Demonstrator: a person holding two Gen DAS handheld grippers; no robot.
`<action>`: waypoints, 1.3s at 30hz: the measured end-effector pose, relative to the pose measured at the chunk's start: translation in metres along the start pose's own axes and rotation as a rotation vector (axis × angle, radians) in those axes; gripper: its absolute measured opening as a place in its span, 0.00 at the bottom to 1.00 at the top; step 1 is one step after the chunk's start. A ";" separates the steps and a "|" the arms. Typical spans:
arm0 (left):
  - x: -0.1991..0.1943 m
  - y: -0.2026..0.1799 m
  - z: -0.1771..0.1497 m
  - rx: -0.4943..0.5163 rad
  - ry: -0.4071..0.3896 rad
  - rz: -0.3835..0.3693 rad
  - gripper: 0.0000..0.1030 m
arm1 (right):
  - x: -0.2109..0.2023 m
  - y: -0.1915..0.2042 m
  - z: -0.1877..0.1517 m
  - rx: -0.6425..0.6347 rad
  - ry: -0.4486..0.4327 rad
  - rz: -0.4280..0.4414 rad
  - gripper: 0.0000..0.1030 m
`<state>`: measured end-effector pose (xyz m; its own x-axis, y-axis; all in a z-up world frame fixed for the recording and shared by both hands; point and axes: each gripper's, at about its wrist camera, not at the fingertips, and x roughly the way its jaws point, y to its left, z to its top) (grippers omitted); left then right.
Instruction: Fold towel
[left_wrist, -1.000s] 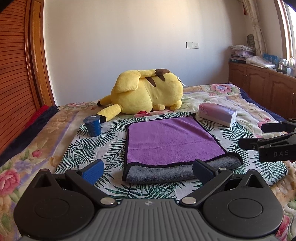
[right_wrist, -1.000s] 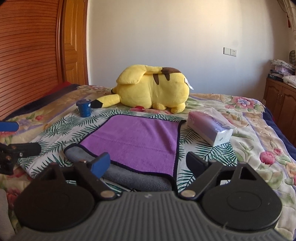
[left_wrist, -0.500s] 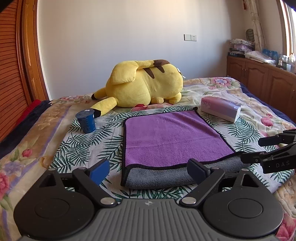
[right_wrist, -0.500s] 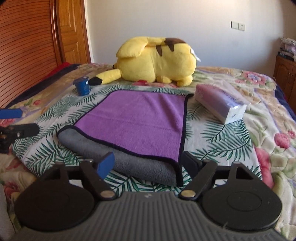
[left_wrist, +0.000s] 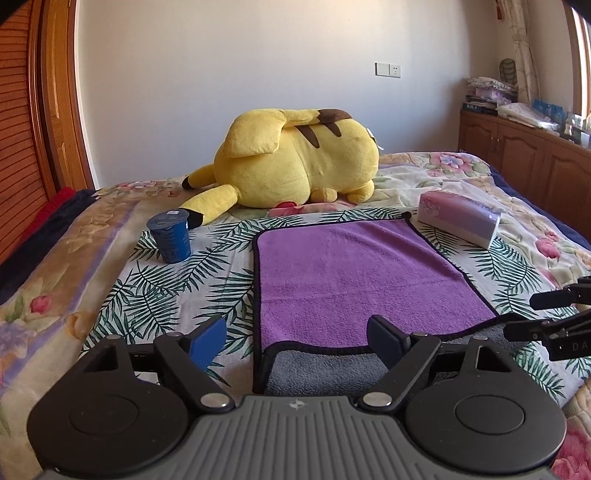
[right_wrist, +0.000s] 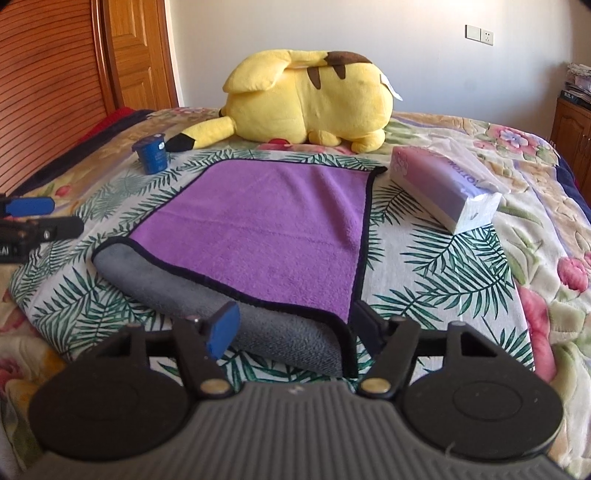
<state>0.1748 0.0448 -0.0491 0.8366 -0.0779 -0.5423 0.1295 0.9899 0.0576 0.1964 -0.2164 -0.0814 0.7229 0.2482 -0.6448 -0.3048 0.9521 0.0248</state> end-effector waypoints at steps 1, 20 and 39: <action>0.003 0.002 0.000 -0.001 0.003 -0.001 0.65 | 0.002 0.000 0.000 -0.003 0.003 0.002 0.66; 0.065 0.029 -0.011 0.019 0.189 -0.061 0.34 | 0.022 -0.018 0.001 0.024 0.062 0.003 0.64; 0.079 0.032 -0.015 -0.004 0.226 -0.124 0.15 | 0.034 -0.024 -0.005 0.032 0.157 0.043 0.51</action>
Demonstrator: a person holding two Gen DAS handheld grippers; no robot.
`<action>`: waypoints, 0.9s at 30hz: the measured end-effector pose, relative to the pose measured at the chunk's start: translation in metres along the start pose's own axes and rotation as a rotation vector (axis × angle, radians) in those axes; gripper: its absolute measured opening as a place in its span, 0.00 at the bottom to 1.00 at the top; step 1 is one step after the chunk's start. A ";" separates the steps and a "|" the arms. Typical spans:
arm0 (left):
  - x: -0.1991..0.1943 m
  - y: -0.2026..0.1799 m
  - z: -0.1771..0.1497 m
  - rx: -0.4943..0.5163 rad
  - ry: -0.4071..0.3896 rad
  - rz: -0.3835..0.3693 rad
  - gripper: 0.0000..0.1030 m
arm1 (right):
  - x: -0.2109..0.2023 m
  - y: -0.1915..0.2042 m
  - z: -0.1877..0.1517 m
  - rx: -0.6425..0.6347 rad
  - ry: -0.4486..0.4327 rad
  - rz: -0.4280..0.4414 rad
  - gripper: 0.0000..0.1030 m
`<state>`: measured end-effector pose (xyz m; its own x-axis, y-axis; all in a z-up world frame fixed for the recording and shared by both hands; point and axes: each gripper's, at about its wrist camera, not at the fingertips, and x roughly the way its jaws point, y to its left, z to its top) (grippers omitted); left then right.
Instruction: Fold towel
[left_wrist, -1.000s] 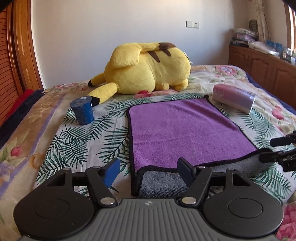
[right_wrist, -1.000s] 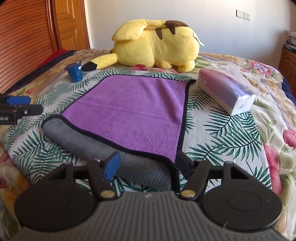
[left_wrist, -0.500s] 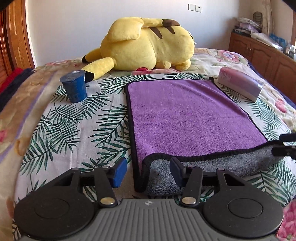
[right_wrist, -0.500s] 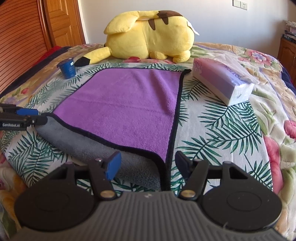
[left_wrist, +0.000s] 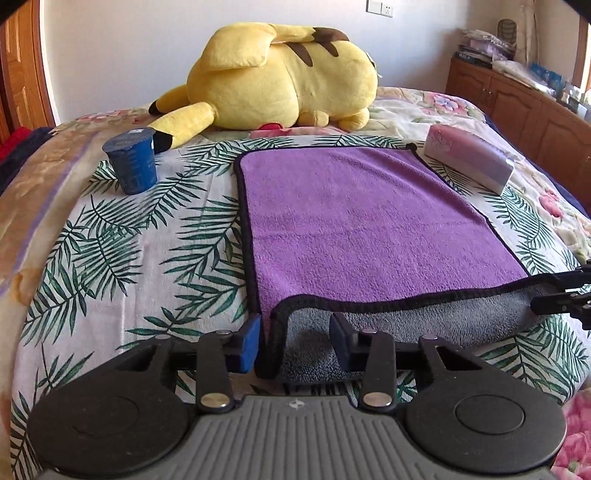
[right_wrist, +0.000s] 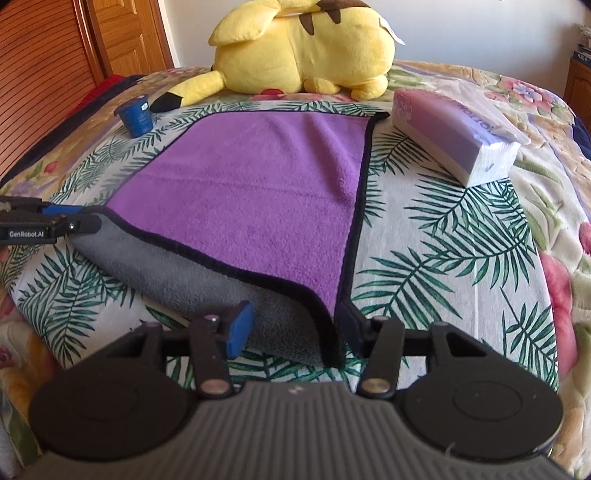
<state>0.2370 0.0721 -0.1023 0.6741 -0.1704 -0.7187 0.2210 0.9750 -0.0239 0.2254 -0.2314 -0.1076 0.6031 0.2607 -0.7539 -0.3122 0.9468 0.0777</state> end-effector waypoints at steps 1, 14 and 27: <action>0.000 -0.001 -0.001 0.002 0.002 -0.001 0.13 | 0.000 0.000 0.000 -0.001 0.003 0.000 0.50; 0.000 -0.004 -0.007 0.019 -0.011 0.007 0.00 | 0.001 -0.003 -0.001 -0.013 0.014 0.007 0.32; -0.005 -0.004 -0.005 0.018 -0.049 -0.007 0.00 | -0.006 -0.011 0.002 -0.028 -0.050 0.028 0.04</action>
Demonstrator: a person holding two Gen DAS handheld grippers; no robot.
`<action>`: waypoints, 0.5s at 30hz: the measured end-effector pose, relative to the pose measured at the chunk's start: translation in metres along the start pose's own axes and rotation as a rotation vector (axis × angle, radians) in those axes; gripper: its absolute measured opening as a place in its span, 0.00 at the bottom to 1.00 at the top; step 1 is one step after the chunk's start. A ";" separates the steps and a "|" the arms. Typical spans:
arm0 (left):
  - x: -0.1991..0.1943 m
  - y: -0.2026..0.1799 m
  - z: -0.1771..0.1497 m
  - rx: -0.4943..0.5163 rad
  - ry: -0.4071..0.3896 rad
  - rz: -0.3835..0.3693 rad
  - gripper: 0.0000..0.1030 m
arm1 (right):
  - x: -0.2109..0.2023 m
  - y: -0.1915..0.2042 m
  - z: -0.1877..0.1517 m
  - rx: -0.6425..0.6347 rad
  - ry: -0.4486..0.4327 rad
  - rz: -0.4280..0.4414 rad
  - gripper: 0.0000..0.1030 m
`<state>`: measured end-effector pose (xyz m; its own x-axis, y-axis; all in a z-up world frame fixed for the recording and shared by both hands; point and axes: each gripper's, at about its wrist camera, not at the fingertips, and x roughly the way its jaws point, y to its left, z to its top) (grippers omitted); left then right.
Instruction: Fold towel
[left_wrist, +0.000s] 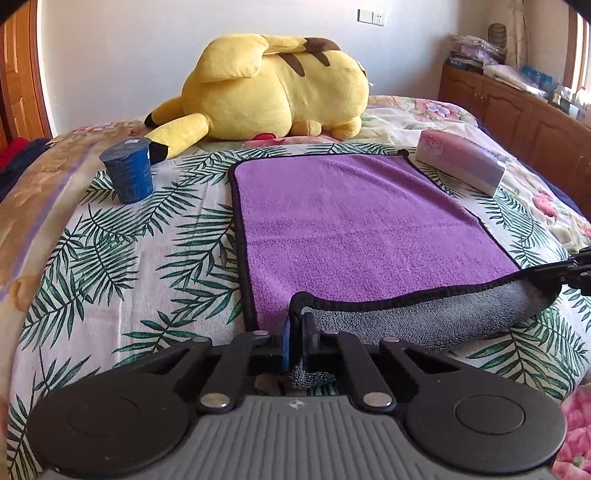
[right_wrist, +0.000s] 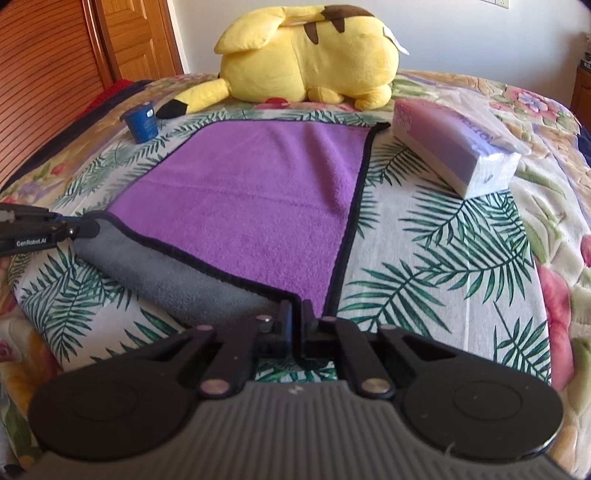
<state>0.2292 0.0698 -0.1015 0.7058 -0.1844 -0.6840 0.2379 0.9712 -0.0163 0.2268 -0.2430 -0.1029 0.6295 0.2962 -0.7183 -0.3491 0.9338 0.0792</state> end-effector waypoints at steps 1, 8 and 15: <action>-0.001 0.001 0.001 -0.003 -0.006 -0.001 0.00 | -0.001 0.000 0.000 0.002 -0.006 0.001 0.03; -0.013 0.001 0.010 -0.019 -0.063 -0.012 0.00 | -0.009 0.000 0.004 0.003 -0.071 0.003 0.03; -0.027 -0.005 0.021 -0.002 -0.113 -0.012 0.00 | -0.013 0.001 0.011 -0.013 -0.127 -0.009 0.03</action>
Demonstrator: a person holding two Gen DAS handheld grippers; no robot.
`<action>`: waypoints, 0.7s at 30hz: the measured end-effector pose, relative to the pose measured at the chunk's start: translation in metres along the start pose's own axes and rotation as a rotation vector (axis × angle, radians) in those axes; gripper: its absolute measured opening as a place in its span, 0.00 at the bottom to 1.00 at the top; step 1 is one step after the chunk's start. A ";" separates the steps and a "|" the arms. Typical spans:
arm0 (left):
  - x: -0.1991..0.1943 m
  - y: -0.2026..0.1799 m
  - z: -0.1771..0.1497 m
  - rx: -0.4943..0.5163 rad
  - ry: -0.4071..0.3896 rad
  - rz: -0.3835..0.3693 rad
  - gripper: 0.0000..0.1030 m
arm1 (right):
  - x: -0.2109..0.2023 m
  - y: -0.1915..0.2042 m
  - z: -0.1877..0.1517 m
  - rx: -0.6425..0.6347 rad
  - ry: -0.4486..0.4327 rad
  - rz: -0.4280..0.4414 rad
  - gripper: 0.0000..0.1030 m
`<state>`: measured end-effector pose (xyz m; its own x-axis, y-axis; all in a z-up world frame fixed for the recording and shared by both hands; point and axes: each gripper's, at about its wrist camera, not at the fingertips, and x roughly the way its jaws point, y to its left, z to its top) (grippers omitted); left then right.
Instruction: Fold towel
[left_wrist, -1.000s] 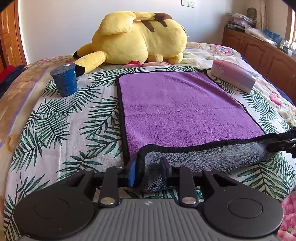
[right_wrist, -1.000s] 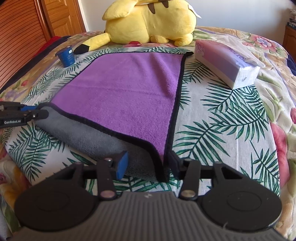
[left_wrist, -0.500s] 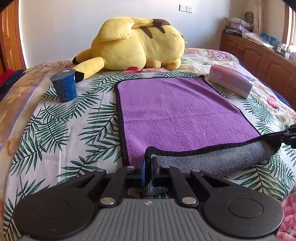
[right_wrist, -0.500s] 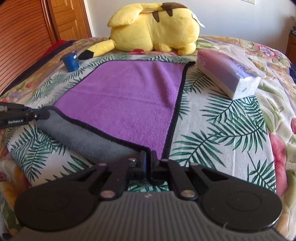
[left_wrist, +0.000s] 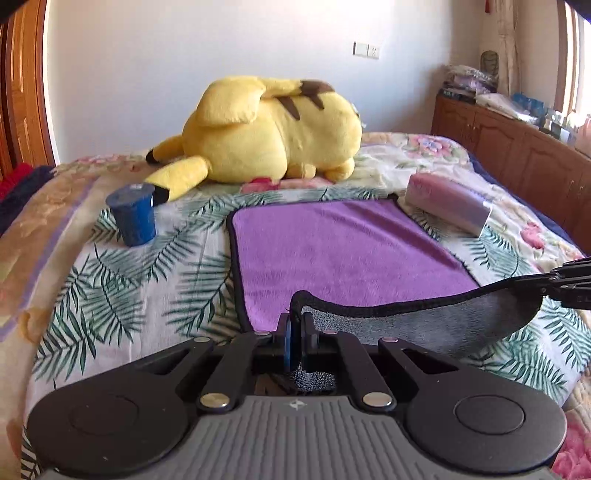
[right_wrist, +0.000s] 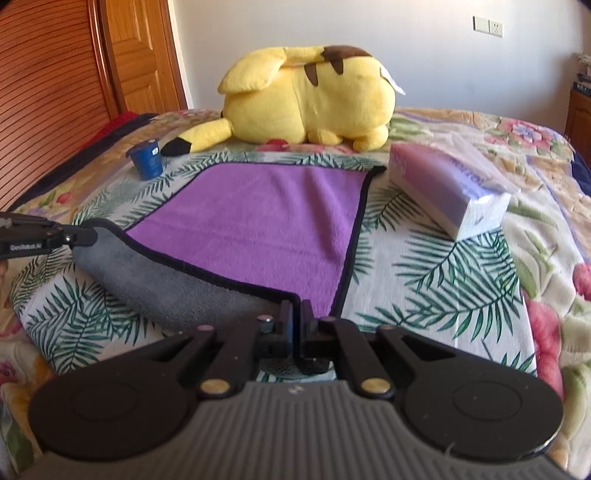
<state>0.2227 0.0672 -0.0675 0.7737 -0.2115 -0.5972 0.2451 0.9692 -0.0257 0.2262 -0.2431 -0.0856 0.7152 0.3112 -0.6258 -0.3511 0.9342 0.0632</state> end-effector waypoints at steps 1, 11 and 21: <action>-0.001 -0.001 0.002 0.003 -0.007 0.001 0.00 | 0.000 0.000 0.001 -0.002 -0.007 0.001 0.03; -0.013 -0.007 0.012 0.016 -0.047 -0.002 0.00 | -0.004 0.002 0.010 -0.025 -0.058 0.004 0.03; -0.012 -0.006 0.014 0.021 -0.045 0.000 0.00 | -0.009 0.007 0.016 -0.051 -0.090 0.022 0.03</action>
<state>0.2202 0.0617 -0.0486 0.7989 -0.2174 -0.5609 0.2571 0.9663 -0.0084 0.2272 -0.2362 -0.0673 0.7573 0.3482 -0.5526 -0.3961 0.9175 0.0353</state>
